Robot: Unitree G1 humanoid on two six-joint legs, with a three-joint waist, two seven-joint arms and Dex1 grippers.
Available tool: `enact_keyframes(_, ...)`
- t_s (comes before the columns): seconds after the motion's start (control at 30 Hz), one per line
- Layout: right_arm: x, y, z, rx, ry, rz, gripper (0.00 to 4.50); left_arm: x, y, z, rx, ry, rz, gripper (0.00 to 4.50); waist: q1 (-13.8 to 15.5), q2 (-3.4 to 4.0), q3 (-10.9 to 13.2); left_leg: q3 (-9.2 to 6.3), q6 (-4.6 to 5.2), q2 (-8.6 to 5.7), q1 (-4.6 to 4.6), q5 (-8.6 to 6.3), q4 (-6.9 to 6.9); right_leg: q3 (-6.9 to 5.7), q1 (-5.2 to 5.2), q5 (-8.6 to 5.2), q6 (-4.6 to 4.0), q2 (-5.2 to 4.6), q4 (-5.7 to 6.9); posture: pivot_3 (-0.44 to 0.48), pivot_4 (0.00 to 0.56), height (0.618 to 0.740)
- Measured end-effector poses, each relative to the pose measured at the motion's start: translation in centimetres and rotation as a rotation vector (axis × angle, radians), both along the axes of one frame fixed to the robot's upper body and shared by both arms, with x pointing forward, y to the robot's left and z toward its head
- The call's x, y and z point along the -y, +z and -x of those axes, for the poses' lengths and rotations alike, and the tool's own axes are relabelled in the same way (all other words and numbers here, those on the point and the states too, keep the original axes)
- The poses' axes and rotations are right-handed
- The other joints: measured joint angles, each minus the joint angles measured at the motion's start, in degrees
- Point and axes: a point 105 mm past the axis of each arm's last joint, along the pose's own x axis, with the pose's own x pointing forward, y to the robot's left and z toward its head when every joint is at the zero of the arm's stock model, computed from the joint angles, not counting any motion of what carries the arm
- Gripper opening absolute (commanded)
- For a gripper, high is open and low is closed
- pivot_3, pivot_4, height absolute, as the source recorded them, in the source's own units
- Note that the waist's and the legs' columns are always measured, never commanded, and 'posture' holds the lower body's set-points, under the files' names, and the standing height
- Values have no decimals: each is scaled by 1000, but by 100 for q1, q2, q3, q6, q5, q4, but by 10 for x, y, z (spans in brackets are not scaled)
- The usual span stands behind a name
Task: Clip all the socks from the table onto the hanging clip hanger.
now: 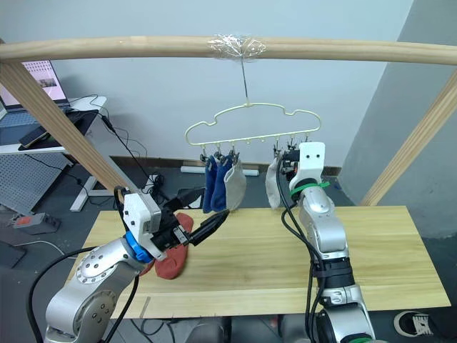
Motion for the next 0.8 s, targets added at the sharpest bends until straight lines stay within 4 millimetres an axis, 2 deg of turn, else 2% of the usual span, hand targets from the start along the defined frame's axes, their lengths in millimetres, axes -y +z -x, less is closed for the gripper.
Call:
enact_keyframes(0.2, 0, -1, -6, -1, -10, -3, 1996, 0, 0, 0, -1, 5, 0, 4500, 0, 0, 0, 0, 3, 0, 5, 2, 3, 1, 0, -1, -1, 1, 12, 36, 139, 740)
enact_keyframes(0.8, -13, 12, -16, 46, 21, -15, 1996, 4, 7, 5, 2, -20, 21, 4500, 11, 0, 0, -1, 6, 0, 7, 4, 4, 1, 0, 0, -4, 1, 19, 47, 138, 740)
